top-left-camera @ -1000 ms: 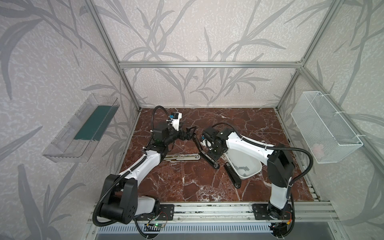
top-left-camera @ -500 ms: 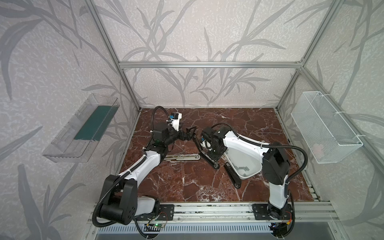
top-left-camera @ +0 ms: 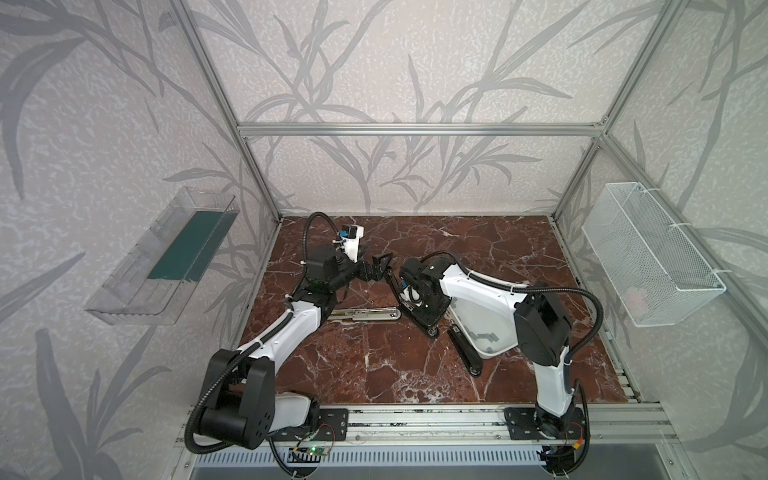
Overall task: Load the staples into the stapler
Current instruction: 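Lower the staple strip into the open stapler's channel with the right gripper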
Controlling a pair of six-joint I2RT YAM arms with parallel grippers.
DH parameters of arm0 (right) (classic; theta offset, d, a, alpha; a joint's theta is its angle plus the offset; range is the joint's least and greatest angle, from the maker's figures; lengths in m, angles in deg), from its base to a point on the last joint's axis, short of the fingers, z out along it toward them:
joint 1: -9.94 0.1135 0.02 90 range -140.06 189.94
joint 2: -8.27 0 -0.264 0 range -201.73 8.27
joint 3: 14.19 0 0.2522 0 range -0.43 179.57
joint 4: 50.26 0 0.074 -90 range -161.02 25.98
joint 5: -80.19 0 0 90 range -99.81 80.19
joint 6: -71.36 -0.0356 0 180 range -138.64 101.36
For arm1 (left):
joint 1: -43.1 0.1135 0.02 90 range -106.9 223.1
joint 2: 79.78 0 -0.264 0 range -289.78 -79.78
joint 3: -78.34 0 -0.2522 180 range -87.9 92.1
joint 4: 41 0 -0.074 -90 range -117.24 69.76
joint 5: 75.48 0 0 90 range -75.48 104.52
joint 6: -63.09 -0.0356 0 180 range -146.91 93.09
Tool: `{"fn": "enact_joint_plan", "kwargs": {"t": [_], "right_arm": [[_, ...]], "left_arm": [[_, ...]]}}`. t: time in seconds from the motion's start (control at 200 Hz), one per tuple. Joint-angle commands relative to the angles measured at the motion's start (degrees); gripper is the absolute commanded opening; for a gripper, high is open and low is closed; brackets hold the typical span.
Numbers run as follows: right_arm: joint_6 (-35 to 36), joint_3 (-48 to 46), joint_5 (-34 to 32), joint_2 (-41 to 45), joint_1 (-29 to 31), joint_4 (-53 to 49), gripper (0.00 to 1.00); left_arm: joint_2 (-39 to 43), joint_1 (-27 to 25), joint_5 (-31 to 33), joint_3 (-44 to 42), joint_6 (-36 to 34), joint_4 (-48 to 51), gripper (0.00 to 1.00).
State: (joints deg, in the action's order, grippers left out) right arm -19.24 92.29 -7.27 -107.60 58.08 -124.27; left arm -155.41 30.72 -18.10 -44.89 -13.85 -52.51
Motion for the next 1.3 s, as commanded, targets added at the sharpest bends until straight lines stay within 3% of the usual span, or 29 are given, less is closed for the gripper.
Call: {"fn": "enact_joint_plan", "kwargs": {"t": [0.0, 1.295], "right_arm": [[-0.53, -0.67, 0.36, -1.51, 0.36, -1.1, 0.09], [-1.02, -1.65, -2.37, -1.64, 0.29, -1.29, 0.08]], "left_arm": [[0.03, -0.28, -0.41, -0.03, -0.11, -1.24, 0.99], [-0.3, -0.49, -0.69, -0.02, -0.18, -1.18, 0.99]]}}
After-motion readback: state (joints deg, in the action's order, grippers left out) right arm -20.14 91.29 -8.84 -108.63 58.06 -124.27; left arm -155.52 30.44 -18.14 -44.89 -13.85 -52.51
